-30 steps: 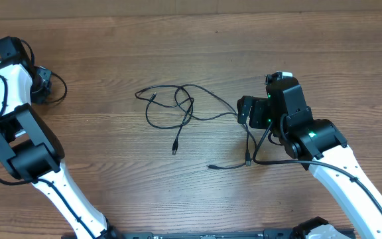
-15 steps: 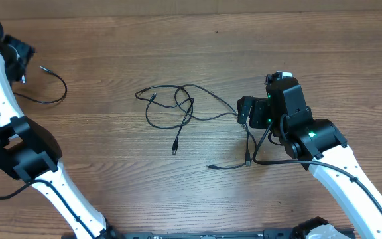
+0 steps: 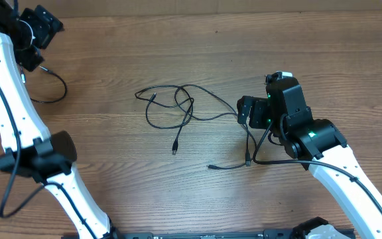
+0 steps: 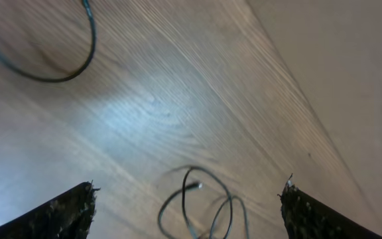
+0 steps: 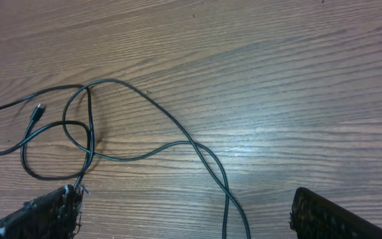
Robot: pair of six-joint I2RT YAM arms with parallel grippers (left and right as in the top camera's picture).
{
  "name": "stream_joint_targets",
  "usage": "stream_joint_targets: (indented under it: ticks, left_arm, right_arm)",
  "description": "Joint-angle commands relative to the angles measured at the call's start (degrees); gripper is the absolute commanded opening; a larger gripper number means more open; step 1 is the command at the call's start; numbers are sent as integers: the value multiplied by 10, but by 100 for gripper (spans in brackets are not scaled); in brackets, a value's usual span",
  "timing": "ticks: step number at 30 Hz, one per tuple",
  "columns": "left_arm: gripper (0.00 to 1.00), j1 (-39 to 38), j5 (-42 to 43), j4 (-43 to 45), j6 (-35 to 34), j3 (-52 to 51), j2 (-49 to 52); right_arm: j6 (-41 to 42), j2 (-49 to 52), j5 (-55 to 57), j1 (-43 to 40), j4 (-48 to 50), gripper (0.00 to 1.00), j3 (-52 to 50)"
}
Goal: Untangle cables
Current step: 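Swing the left gripper back toward the central cable pile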
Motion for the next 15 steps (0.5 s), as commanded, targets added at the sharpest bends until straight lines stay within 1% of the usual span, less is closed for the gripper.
stream_joint_targets:
  ticks: [1,3,4,5,8,10,11,12,13,15]
  left_arm:
    - [89,-42,-65,-19,21,27,-108]
    - [91,-73,-68,-19,20,27,-146]
    - [97,-97,-79,-19,20,27,-171]
    - [100,-111,-86,-19,20,27,-183]
    - [99,-189,-130,-19,3,26,-225]
    - [100,-267,-191,-19,-23,26,-246]
    - [99,-283,-206,-19,-28,26,-249]
    - [100,-336,-266,-19,-43,26,-252]
    - [99,-354,-292,-19,-51,26,-252]
    - [100,-384,-339,-19,-91,26,-247]
  right_arm:
    - [-2,-1,4,-1,3,100,3]
    - [-2,-1,4,-1,3,100,3]
    - [-2,-1,4,-1,3,100,3]
    - [-2,-1,4,-1,3,100,3]
    - [-2,-1,4,-1,3,100,3]
    - [-2,-1,4,-1,3,100,3]
    - [-2,-1,4,-1,3,100,3]
    - [-2,-1,4,-1,3,100,3]
    - [-2,-1,4,-1,3,100,3]
    - [-2,-1,4,-1,3,100,3]
